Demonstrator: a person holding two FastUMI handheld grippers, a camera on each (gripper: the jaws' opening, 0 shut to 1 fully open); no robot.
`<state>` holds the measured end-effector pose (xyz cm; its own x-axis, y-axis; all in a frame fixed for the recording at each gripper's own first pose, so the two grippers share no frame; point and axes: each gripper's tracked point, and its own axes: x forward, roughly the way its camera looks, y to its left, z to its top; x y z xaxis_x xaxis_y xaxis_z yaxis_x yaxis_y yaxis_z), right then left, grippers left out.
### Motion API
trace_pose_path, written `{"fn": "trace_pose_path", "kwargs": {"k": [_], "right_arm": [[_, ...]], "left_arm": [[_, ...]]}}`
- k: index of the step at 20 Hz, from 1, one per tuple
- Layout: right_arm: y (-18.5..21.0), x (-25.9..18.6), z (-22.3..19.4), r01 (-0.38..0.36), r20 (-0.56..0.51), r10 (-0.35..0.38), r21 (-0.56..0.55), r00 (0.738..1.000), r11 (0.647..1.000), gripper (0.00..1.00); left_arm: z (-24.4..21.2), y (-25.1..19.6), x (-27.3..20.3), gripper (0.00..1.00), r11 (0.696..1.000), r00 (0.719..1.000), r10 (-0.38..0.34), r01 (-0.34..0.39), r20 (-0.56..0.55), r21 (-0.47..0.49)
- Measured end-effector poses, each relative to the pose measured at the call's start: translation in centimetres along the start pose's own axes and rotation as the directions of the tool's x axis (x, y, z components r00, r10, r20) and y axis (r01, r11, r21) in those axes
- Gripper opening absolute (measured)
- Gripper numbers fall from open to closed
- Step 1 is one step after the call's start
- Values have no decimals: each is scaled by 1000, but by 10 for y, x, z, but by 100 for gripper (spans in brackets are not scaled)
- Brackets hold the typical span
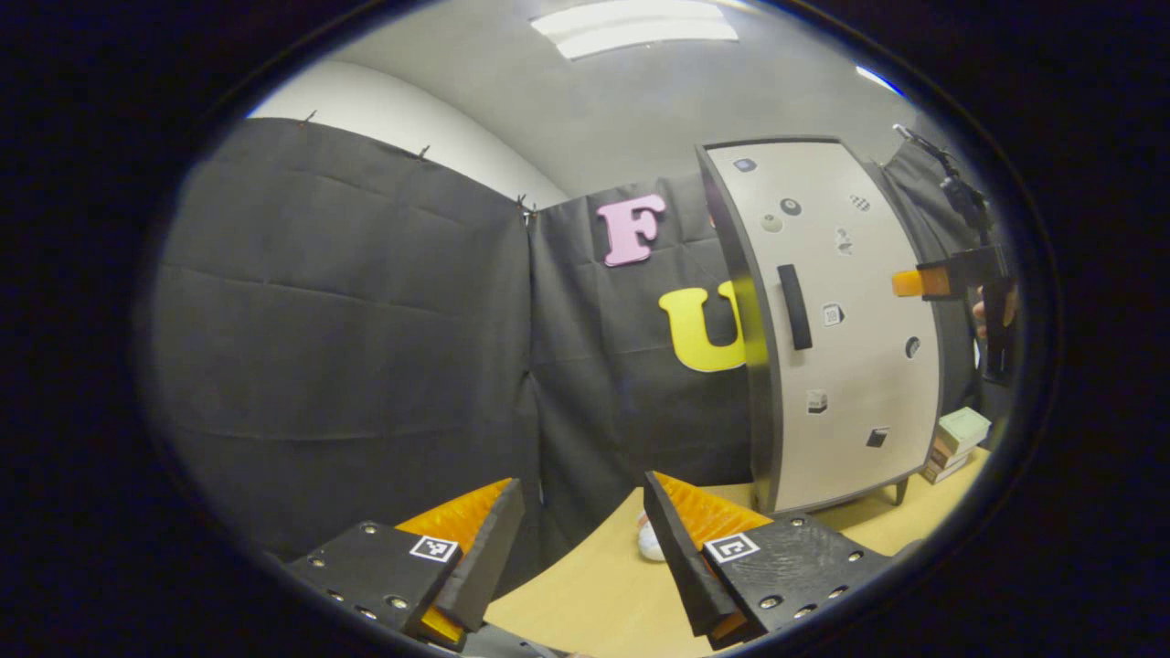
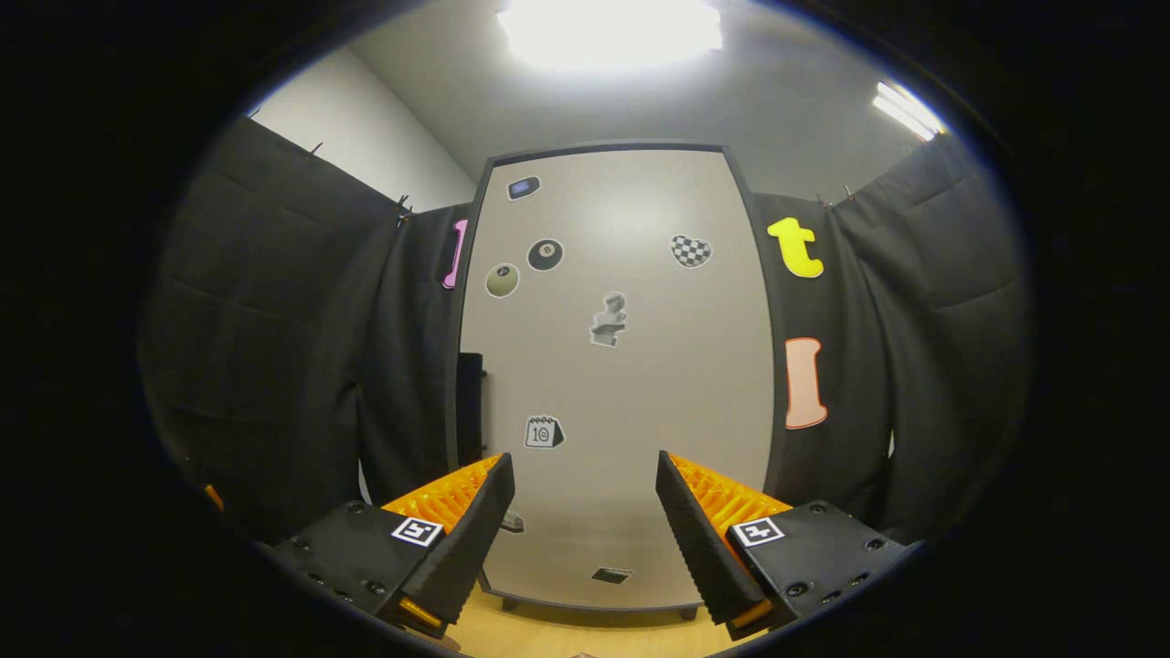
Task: Open the cabinet door with the right hand, grasp the bottle in the cabinet with the left hand and place it on the coaster, then close the cabinet door with the right hand.
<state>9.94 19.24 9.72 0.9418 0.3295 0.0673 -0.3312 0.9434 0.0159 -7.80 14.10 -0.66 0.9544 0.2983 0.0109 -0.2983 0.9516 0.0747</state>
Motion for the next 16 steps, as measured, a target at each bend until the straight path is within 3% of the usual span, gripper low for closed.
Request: {"fn": "trace_pose_path", "kwargs": {"k": [8,16], "right_arm": [[65,55,12,-65,-3,65,31,998,997,99],[102,114,-3,-55,-99,60,60,993,997,98]], "left_arm": [[-16,79,-16,80,989,989,144,-143,-40,29],[-27,126,-31,80,975,973,220,-218,-66,35]]}}
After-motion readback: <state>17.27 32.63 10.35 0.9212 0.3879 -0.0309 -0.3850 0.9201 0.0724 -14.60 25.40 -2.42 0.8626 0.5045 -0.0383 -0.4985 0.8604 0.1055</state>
